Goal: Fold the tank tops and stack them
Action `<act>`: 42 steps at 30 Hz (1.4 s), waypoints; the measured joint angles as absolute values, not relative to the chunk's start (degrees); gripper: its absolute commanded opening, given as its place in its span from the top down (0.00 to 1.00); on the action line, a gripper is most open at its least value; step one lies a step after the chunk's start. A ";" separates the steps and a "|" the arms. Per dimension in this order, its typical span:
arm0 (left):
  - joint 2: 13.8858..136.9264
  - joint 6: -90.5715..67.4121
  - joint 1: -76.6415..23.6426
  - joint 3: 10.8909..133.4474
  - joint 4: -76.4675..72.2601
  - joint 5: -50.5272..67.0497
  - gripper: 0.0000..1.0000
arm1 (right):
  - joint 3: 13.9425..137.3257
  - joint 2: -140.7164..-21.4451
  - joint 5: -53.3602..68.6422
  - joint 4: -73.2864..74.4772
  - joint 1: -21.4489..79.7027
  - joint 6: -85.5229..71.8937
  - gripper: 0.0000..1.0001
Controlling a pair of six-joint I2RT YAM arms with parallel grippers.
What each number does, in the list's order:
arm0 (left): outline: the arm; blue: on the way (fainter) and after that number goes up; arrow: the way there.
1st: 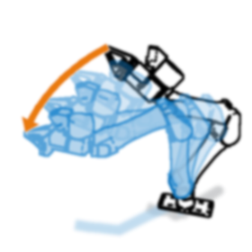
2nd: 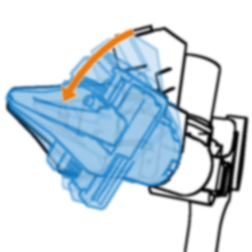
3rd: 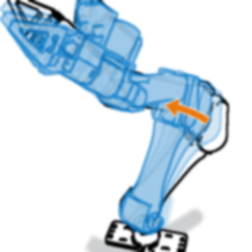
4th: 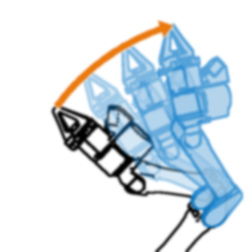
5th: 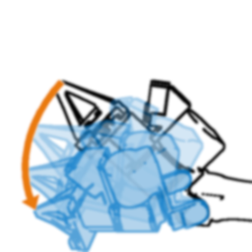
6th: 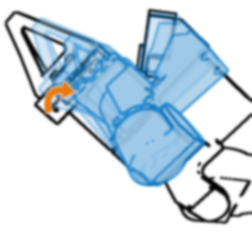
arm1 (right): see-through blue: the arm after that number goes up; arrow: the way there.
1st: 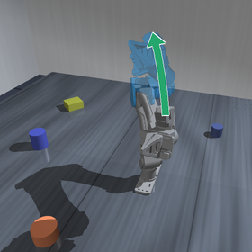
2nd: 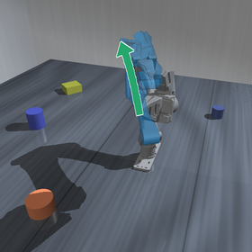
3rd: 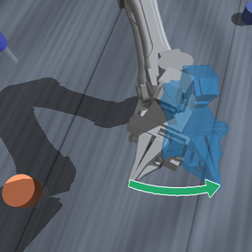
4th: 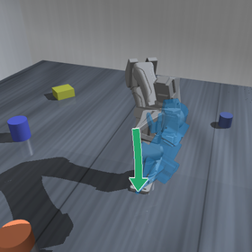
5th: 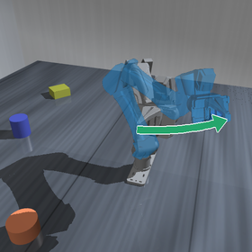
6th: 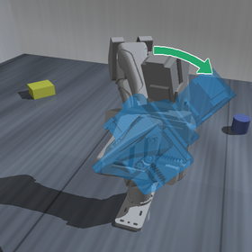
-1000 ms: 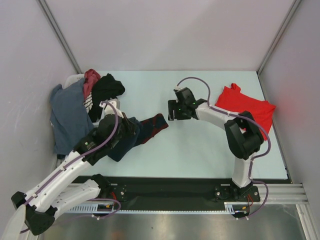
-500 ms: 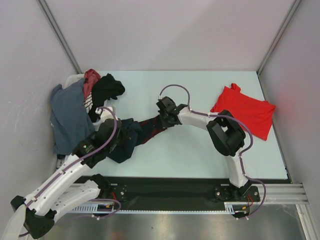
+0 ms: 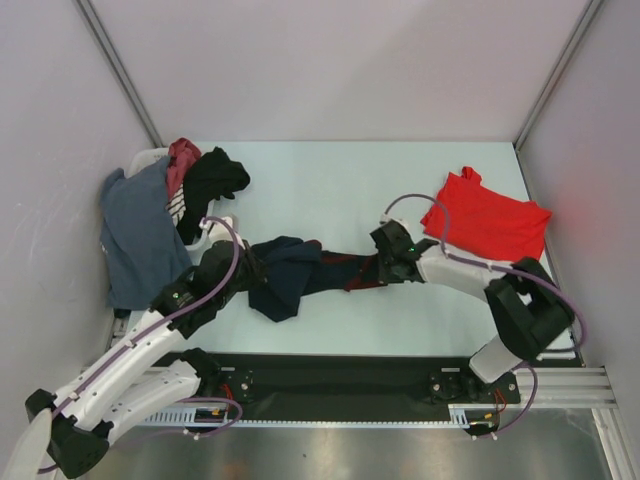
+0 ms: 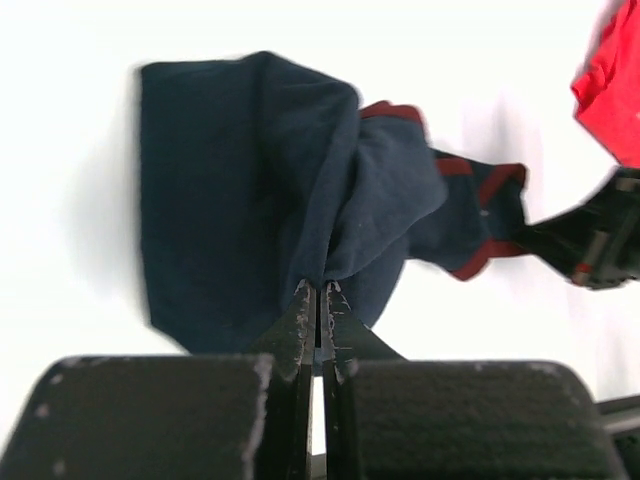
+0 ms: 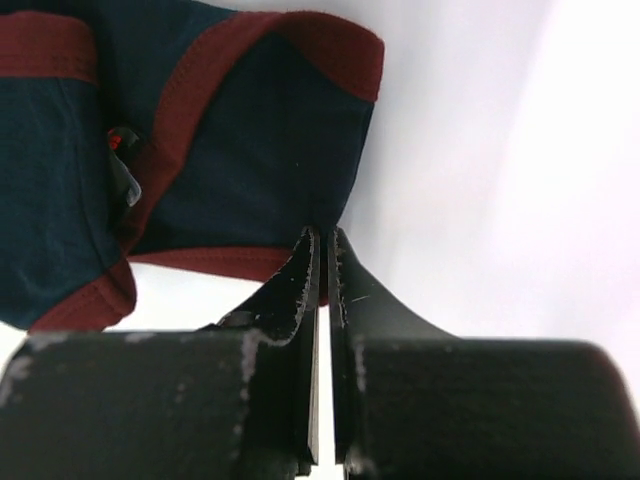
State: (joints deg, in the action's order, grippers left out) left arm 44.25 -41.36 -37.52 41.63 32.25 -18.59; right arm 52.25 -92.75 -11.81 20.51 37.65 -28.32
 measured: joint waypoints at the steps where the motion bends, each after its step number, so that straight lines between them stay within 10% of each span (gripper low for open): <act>1: 44.36 -41.34 -37.52 41.23 31.86 -18.02 1.00 | 50.43 -90.28 -12.10 21.32 36.71 -28.80 1.00; 6: 44.56 -41.34 -37.47 39.29 29.71 -16.01 1.00 | 43.24 -75.57 -13.78 26.06 30.59 -32.10 1.00; 10: 43.42 -41.32 -37.47 35.18 26.30 -15.77 1.00 | 40.16 -63.22 -15.44 29.61 26.87 -35.22 0.51; 12: 42.33 -41.08 -37.47 32.69 25.32 -15.88 1.00 | 39.22 -58.63 -15.70 30.79 26.79 -36.01 0.44; 22: 32.73 -36.32 -37.47 21.45 17.85 -18.28 1.00 | 38.72 -51.46 -14.52 33.08 36.82 -36.40 0.46; 42: 30.09 -32.91 -37.47 19.42 15.27 -23.88 1.00 | 47.59 -80.18 -12.80 23.77 40.97 -30.76 0.39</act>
